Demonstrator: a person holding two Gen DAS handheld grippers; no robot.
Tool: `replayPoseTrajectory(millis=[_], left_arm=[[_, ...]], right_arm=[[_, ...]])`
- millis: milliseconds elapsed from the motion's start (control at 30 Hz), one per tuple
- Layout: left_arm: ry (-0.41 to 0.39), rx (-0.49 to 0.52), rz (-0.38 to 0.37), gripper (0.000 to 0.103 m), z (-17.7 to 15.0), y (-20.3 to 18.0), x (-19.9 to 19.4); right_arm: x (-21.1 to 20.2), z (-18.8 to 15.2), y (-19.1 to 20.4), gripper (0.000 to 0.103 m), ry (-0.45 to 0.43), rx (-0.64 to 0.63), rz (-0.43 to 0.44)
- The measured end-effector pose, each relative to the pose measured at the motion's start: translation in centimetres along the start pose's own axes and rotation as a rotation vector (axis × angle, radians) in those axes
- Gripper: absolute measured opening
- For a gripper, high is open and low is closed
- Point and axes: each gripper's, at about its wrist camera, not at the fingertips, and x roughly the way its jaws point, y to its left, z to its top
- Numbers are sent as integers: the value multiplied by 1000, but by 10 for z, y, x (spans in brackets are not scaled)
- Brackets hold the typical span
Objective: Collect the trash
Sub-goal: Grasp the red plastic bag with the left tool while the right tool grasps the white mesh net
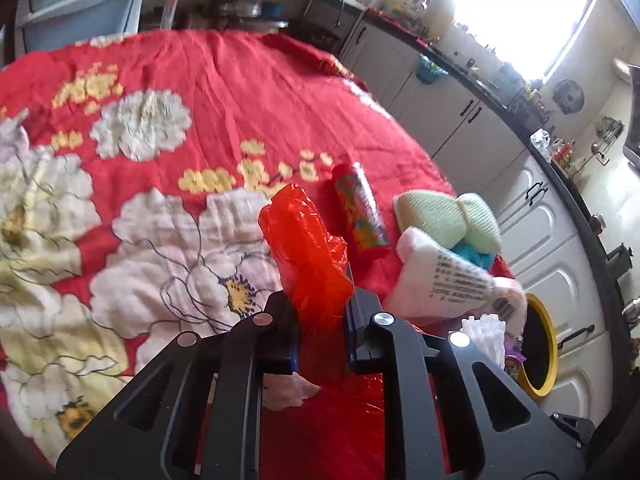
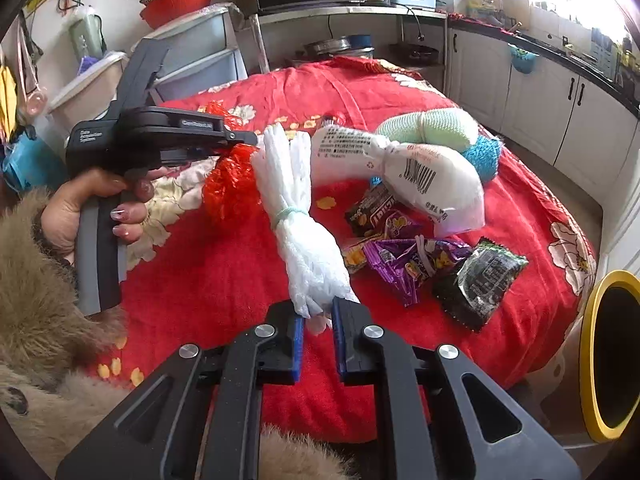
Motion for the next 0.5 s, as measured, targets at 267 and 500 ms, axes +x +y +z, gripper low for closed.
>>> replayPoseTrajectory(millis=[267, 500], left_arm=[[-73, 64, -21, 10, 6, -27, -31], [-97, 128, -58, 10, 7, -56, -41]], right_arm=[[-21, 0, -9, 11, -49, 34, -20], [-43, -1, -22, 11, -95, 68, -54]])
